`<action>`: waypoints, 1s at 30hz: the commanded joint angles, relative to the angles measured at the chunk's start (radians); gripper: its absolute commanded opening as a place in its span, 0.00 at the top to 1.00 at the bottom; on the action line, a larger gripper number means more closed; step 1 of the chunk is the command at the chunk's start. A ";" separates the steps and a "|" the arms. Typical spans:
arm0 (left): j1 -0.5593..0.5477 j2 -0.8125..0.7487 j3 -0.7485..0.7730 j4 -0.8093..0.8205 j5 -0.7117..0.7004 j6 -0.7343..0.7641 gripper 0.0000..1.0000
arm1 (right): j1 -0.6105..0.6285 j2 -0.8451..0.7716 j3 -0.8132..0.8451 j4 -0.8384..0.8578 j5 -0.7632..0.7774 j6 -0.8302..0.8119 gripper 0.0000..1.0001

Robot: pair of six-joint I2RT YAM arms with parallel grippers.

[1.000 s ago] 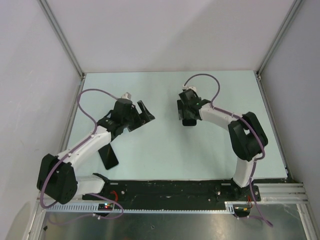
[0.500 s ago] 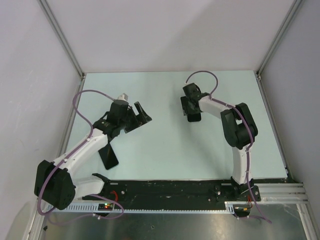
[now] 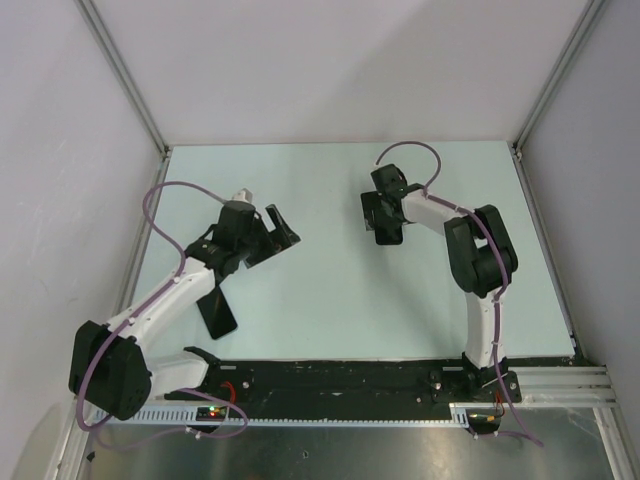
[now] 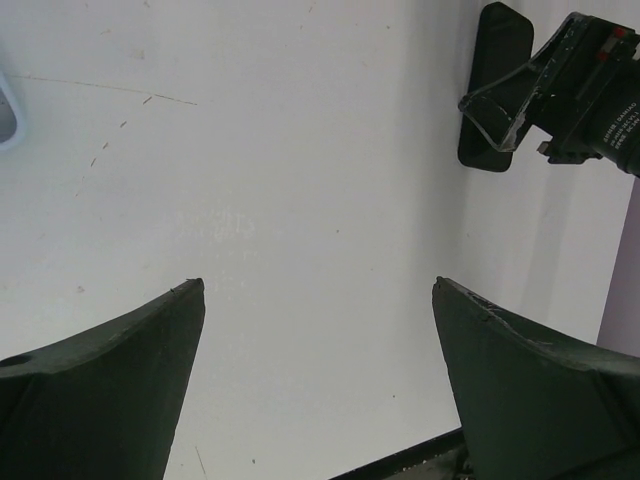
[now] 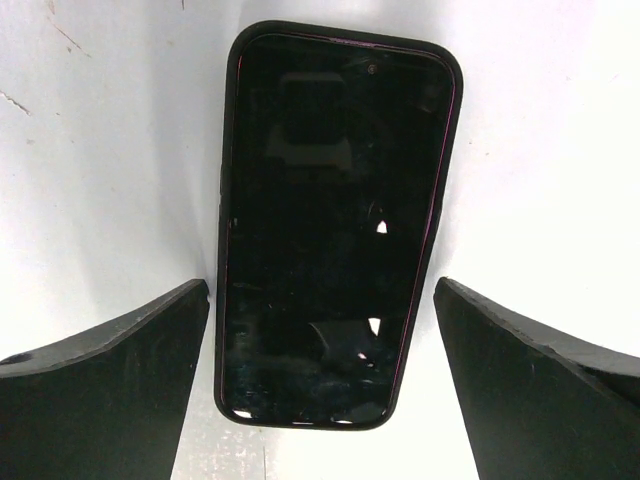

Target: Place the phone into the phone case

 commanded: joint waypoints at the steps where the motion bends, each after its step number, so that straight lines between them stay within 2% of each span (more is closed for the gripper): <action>1: 0.018 -0.032 -0.010 -0.001 -0.041 0.018 0.02 | -0.013 -0.066 0.027 -0.028 0.007 0.018 0.01; 7: 0.087 -0.035 -0.021 -0.030 -0.088 -0.003 0.10 | -0.020 -0.209 0.004 -0.066 0.059 0.089 0.00; 13: 0.203 -0.020 -0.053 -0.065 -0.141 -0.026 0.18 | -0.006 -0.344 -0.068 -0.060 0.033 0.145 0.01; 21: 0.258 0.037 -0.066 -0.079 -0.193 0.005 0.19 | 0.015 -0.324 -0.124 -0.013 -0.015 0.138 0.01; 25: 0.296 0.086 -0.044 -0.121 -0.233 0.029 0.24 | 0.051 -0.333 -0.150 -0.003 -0.018 0.149 0.01; 30: 0.330 0.050 -0.121 -0.157 -0.292 -0.013 0.26 | 0.108 -0.346 -0.176 0.023 -0.040 0.158 0.01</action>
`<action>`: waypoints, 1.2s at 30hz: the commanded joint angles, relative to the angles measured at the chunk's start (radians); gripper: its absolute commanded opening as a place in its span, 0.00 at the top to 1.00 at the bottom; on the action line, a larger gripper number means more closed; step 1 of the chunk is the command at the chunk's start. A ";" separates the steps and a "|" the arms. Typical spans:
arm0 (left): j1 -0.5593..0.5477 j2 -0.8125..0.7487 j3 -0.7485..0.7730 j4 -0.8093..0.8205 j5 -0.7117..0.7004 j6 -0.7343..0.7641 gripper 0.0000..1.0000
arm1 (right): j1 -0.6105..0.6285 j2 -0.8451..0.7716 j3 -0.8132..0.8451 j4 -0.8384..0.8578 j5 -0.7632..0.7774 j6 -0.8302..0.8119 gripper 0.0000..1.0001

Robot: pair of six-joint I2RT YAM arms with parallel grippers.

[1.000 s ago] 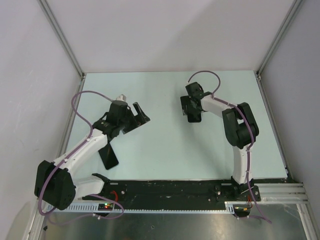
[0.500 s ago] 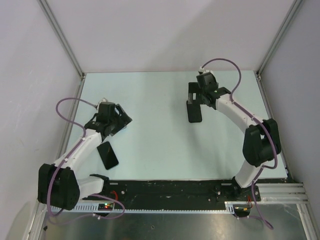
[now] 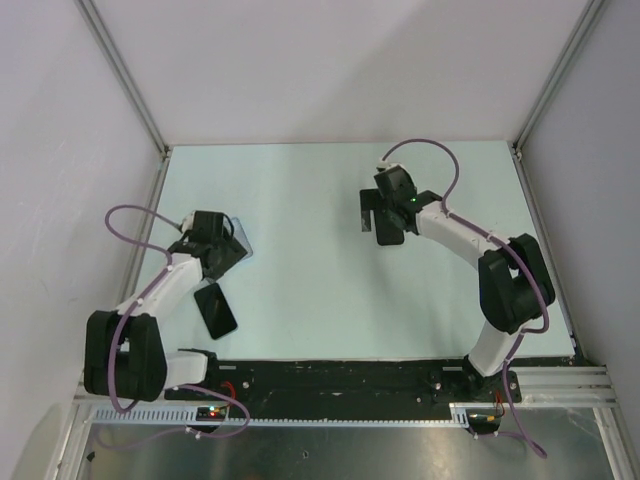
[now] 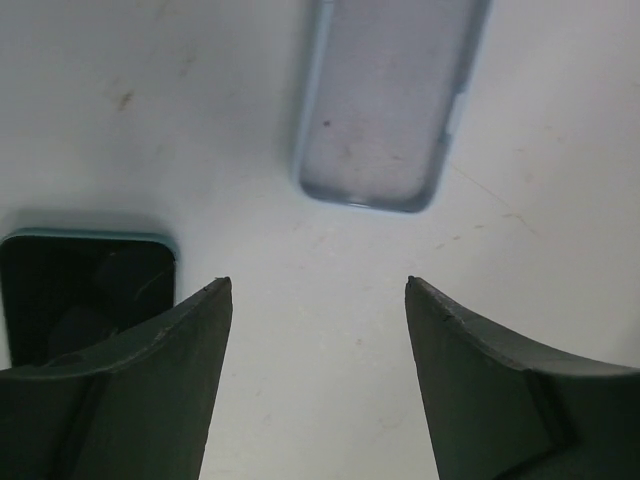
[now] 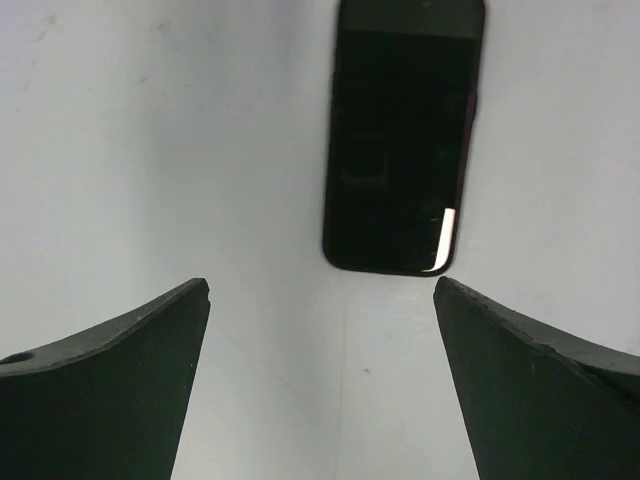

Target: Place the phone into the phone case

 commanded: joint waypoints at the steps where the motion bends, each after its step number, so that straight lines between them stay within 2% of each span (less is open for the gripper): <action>1: 0.045 -0.051 -0.066 -0.042 -0.089 -0.026 0.25 | 0.054 -0.022 -0.009 0.053 -0.030 0.019 0.01; 8: 0.087 -0.205 -0.234 -0.073 -0.123 -0.074 0.07 | 0.069 -0.029 -0.014 0.066 -0.065 0.018 0.01; 15: 0.094 -0.296 -0.284 -0.126 -0.186 -0.098 0.01 | 0.067 -0.052 -0.037 0.090 -0.095 0.021 0.00; 30: 0.094 -0.195 -0.285 -0.136 -0.194 -0.096 0.01 | 0.020 -0.108 -0.091 0.119 -0.140 0.023 0.01; 36: 0.094 -0.165 -0.268 -0.137 -0.169 -0.077 0.18 | 0.012 -0.118 -0.100 0.117 -0.143 0.025 0.00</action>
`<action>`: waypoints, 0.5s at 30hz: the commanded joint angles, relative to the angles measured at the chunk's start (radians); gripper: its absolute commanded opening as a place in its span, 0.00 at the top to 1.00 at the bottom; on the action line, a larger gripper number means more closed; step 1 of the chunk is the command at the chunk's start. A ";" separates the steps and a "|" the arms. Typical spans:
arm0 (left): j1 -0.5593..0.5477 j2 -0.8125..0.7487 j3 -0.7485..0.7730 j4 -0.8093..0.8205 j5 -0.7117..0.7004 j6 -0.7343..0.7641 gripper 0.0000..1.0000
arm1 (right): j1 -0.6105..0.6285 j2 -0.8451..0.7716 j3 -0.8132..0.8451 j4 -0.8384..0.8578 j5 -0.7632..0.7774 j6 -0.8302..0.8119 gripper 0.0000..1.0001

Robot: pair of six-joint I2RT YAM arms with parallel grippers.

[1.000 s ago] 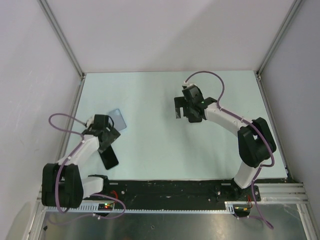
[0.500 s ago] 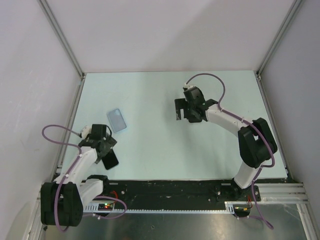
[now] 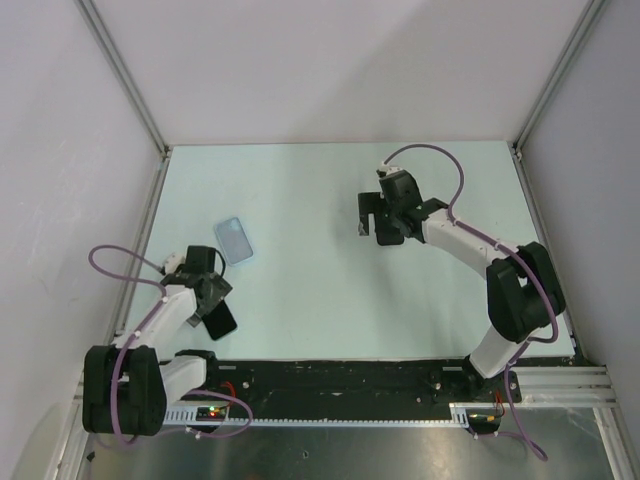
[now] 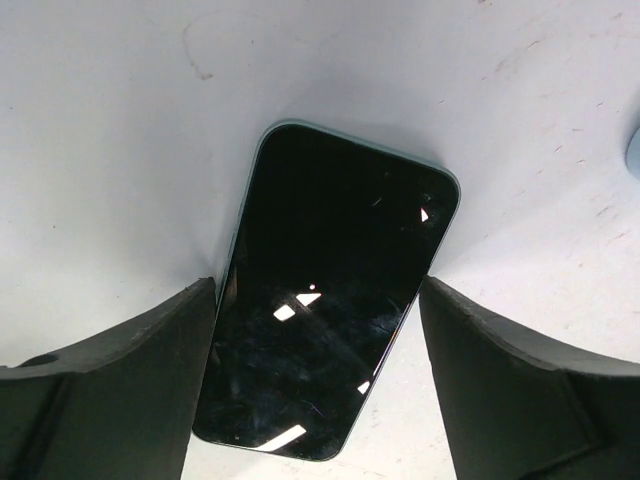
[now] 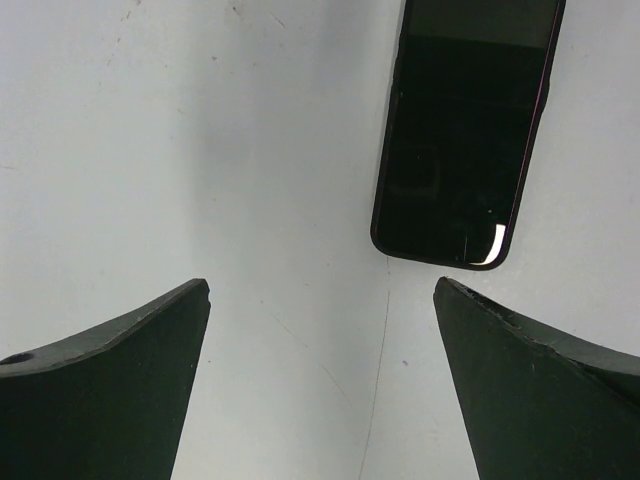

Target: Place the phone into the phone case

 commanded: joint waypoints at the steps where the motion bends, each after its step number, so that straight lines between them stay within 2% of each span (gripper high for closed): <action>1: 0.008 0.026 0.004 -0.003 0.023 0.004 0.20 | -0.009 -0.049 -0.011 0.026 -0.012 0.009 0.01; 8: -0.005 0.065 -0.003 -0.011 0.087 0.024 0.28 | -0.020 -0.063 -0.020 0.024 -0.018 0.013 0.01; 12: -0.069 0.070 0.003 -0.013 0.121 -0.039 0.29 | -0.022 -0.069 -0.021 0.020 -0.019 0.014 0.01; 15: -0.161 0.090 0.029 -0.012 0.134 -0.121 0.29 | -0.022 -0.071 -0.021 0.019 -0.024 0.015 0.01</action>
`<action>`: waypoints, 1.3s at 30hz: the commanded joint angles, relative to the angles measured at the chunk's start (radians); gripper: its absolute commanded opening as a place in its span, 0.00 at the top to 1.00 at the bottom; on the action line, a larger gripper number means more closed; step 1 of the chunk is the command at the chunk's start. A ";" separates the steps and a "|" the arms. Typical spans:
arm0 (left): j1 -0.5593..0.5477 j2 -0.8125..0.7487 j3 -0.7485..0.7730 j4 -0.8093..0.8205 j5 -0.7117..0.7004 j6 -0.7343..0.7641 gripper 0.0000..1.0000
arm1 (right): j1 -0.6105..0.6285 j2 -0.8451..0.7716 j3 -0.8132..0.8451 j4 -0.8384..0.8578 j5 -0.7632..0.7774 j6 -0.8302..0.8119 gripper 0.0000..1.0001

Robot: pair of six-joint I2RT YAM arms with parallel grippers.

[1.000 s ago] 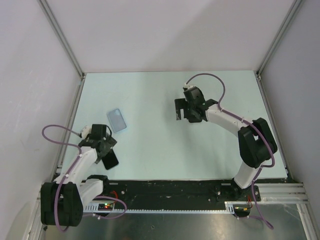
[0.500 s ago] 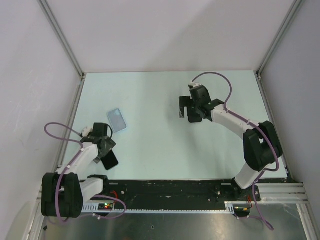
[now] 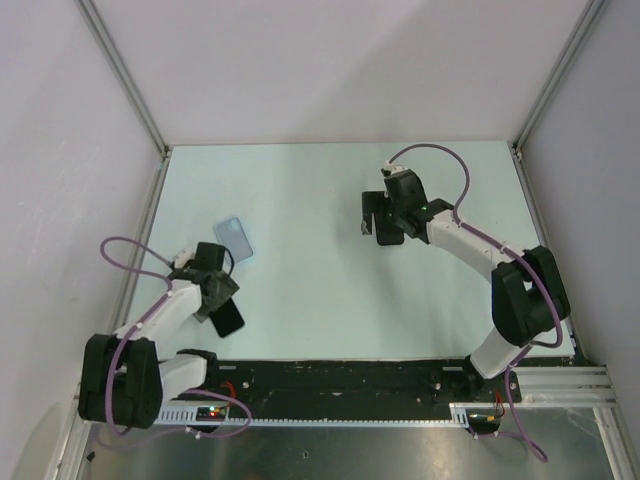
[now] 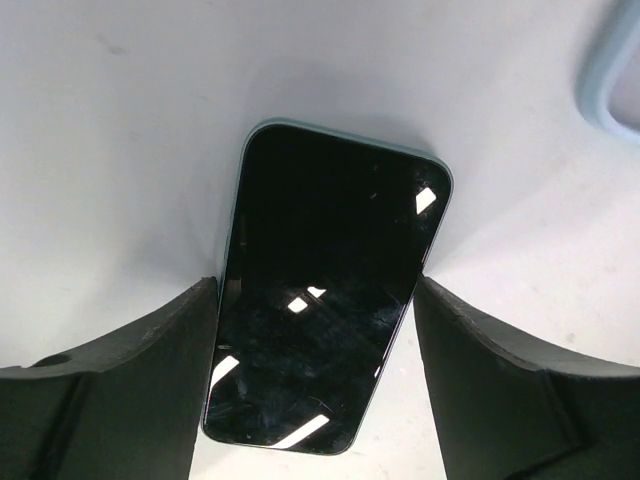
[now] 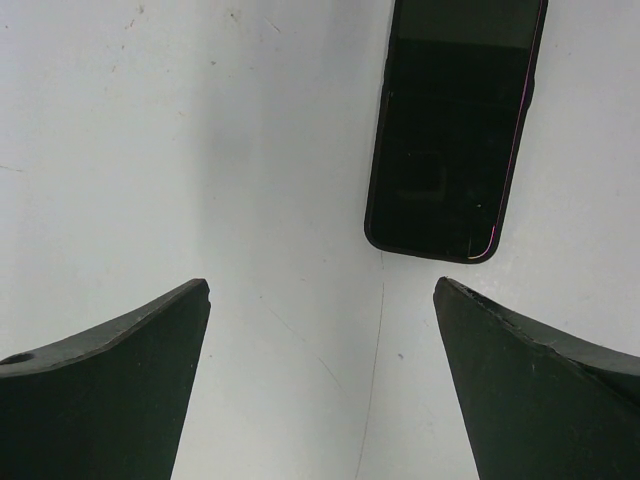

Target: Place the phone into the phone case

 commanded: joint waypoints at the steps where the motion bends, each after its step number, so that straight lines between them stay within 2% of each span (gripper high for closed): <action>1: -0.145 0.063 0.019 -0.014 0.116 -0.157 0.29 | -0.005 -0.043 0.001 0.018 -0.012 0.009 0.01; 7: -0.347 0.178 0.152 -0.013 0.115 -0.357 0.27 | -0.004 -0.053 0.001 0.012 -0.013 0.009 0.01; 10: -0.423 0.263 0.268 -0.012 0.115 -0.420 0.27 | -0.002 -0.058 0.001 0.009 -0.010 0.011 0.01; 14: -0.500 0.408 0.426 -0.011 0.121 -0.429 0.26 | -0.002 -0.064 -0.002 0.003 0.006 0.011 0.01; 18: -0.530 0.505 0.513 -0.011 0.124 -0.406 0.27 | -0.005 -0.064 -0.003 -0.001 0.015 0.012 0.01; 21: -0.535 0.522 0.534 -0.012 0.125 -0.372 0.25 | -0.006 -0.062 -0.003 0.000 0.018 0.011 0.01; 23: -0.536 0.503 0.534 -0.011 0.118 -0.344 0.20 | -0.005 -0.060 -0.002 0.003 0.013 0.014 0.01; 28: -0.518 0.360 0.511 -0.013 0.054 -0.251 0.08 | 0.014 -0.057 -0.002 0.021 -0.004 0.006 0.01; 31: -0.467 0.258 0.498 -0.021 0.030 -0.185 0.05 | 0.031 -0.055 0.000 0.037 -0.015 0.007 0.01; 33: -0.408 0.204 0.477 -0.031 0.001 -0.151 0.07 | 0.041 -0.054 0.005 0.038 -0.026 0.017 0.01; 35: -0.326 0.176 0.451 -0.034 -0.014 -0.123 0.12 | 0.057 -0.059 0.008 0.035 -0.034 0.028 0.01; 39: -0.164 0.234 0.454 -0.030 -0.023 -0.037 0.24 | 0.118 -0.075 0.010 0.026 -0.029 0.042 0.00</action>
